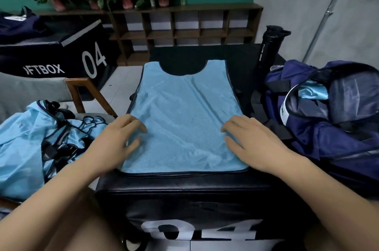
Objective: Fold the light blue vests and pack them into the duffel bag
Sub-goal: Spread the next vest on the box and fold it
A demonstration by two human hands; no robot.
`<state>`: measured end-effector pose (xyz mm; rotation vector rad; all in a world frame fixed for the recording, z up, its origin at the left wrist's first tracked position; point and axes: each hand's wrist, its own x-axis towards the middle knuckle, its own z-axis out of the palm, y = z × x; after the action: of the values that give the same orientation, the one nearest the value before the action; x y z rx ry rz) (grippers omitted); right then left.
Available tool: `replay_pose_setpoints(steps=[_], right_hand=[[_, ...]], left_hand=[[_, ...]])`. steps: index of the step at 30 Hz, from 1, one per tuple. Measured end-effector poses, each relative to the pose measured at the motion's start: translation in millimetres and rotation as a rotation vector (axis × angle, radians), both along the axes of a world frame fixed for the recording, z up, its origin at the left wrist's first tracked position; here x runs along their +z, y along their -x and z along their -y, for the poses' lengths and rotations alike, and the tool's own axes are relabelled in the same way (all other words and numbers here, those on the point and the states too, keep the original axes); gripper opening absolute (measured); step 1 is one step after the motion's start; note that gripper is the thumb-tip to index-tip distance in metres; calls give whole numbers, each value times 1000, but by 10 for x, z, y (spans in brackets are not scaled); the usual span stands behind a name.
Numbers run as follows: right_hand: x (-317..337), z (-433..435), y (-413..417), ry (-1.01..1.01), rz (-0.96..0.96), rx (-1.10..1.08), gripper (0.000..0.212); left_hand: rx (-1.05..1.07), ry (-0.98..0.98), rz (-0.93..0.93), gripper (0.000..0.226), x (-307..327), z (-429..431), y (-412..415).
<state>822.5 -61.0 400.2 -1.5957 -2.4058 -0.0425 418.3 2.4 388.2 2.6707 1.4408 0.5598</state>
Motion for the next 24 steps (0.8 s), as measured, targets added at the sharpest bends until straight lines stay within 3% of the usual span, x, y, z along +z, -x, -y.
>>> replay_pose_setpoints(steps=[4,11,15,20,24], right_hand=[[-48,-412,209,89,6,-43,46],[-359,-782,87,313,49,-195,68],[-346,-724,-75,323,110,-333,83],[-96,-689,-1,253,350,-411,70],[122,-938,148,239,344,-383,64]], left_hand=[[11,8,-123,41,-32,-462,-156],[74,203,-145,52,-133,-705,-127],[86,222,-135,61,-80,-676,77],[58,211,-188,62,28,-797,137],[73,146,-124,61,74,-1126,20]])
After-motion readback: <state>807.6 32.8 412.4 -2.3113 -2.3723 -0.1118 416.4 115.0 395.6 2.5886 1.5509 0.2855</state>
